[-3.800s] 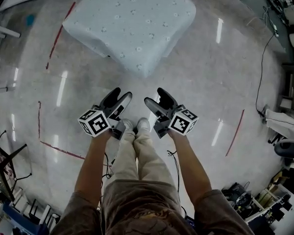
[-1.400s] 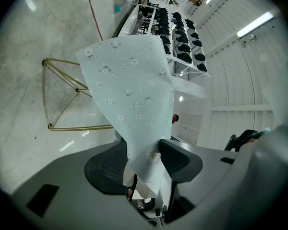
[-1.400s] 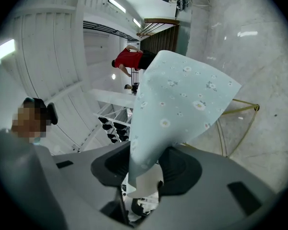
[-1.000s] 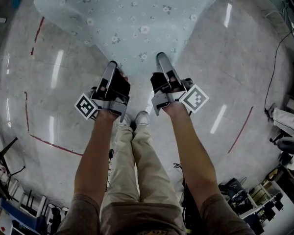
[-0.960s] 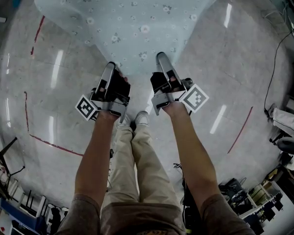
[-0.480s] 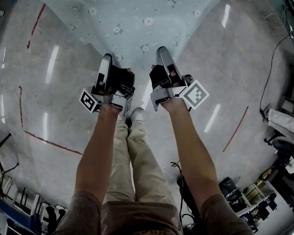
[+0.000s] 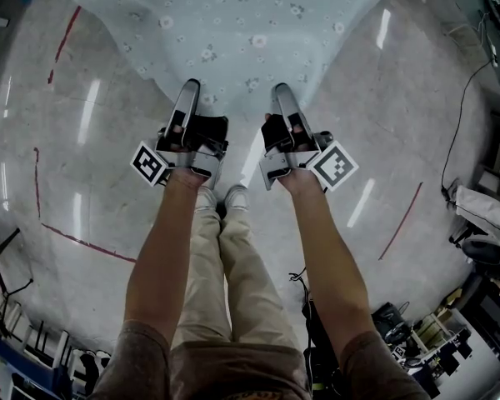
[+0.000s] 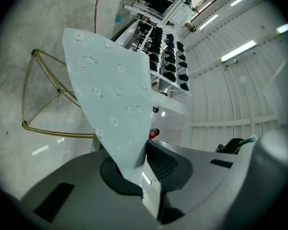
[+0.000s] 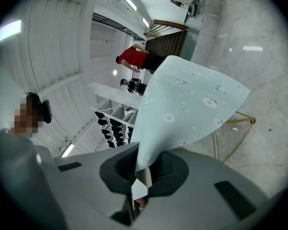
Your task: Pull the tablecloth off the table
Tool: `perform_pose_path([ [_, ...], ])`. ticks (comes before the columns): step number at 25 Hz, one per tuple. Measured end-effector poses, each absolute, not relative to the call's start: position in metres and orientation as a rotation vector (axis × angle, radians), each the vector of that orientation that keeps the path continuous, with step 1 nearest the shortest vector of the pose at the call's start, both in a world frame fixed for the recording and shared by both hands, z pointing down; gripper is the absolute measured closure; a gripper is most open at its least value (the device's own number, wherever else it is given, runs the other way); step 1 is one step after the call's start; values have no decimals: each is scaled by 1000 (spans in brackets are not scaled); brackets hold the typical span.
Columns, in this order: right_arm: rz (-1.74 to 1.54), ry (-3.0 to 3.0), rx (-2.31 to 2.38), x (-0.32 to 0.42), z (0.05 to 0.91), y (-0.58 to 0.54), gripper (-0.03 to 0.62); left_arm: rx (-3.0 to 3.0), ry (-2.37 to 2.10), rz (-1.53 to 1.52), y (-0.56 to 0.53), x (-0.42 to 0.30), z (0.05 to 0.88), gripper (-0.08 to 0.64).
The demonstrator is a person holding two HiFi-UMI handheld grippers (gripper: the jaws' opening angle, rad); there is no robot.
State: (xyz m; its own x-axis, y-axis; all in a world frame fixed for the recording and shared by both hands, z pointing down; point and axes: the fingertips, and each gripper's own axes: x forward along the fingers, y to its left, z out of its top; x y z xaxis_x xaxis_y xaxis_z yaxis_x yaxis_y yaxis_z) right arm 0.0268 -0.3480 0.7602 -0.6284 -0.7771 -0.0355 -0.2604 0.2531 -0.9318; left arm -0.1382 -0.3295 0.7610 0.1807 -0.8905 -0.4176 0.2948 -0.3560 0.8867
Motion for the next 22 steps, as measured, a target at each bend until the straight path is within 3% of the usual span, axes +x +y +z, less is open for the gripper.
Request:
perform_pose_path([
  [9, -1308, 2128, -966, 25, 725, -333, 586, 1467, -823, -1196, -316, -140, 728, 540],
  [22, -1233, 2195, -991, 6, 592, -331, 583, 1755, -1072, -850, -323, -153, 574, 540],
])
